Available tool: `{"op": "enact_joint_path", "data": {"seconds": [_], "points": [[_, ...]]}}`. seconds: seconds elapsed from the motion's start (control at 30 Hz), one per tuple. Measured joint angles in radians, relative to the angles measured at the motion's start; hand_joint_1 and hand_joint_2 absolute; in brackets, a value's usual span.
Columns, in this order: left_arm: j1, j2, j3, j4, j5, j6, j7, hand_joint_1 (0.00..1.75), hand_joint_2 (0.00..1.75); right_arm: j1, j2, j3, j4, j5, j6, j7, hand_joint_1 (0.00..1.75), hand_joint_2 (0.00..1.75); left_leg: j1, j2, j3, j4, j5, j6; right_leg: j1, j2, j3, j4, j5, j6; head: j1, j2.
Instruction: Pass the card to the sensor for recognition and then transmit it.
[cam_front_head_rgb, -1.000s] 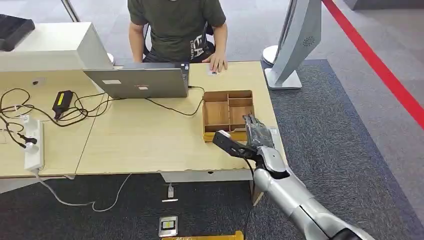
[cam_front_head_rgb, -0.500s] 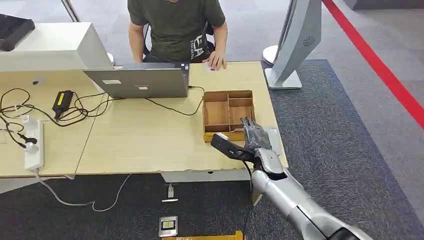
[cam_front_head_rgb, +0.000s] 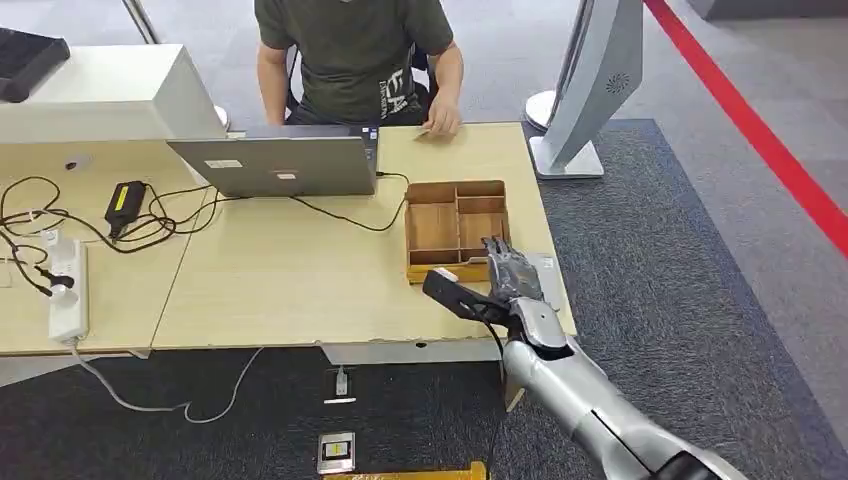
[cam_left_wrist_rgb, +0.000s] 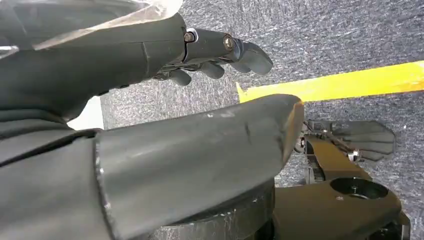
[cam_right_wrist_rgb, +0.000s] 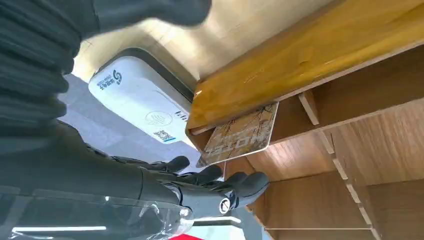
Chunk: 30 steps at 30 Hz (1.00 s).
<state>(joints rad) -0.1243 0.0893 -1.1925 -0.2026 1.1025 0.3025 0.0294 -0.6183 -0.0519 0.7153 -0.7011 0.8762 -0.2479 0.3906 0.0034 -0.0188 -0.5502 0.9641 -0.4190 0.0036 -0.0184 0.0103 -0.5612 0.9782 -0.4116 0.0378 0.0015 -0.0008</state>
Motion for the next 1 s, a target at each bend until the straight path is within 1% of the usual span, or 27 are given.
{"op": "enact_joint_path", "data": {"seconds": [0.7,1.0], "points": [[0.000,0.000,0.000,0.000,0.001,0.003,0.002,0.00,0.00,-0.012,0.009,0.008,0.031,0.004,-0.002,-0.018,1.75,1.75,0.000,0.000,0.000,0.000,0.000,0.000,0.000,0.000,0.000,0.000,0.000,0.000,0.000,0.000],[0.000,-0.002,0.000,0.000,0.005,0.012,0.006,0.00,0.00,-0.012,0.024,0.009,0.032,0.000,0.000,-0.029,1.75,1.75,0.000,0.000,0.000,0.000,0.000,0.000,0.000,0.000,0.000,0.000,0.001,-0.001,0.000,0.000]]}}
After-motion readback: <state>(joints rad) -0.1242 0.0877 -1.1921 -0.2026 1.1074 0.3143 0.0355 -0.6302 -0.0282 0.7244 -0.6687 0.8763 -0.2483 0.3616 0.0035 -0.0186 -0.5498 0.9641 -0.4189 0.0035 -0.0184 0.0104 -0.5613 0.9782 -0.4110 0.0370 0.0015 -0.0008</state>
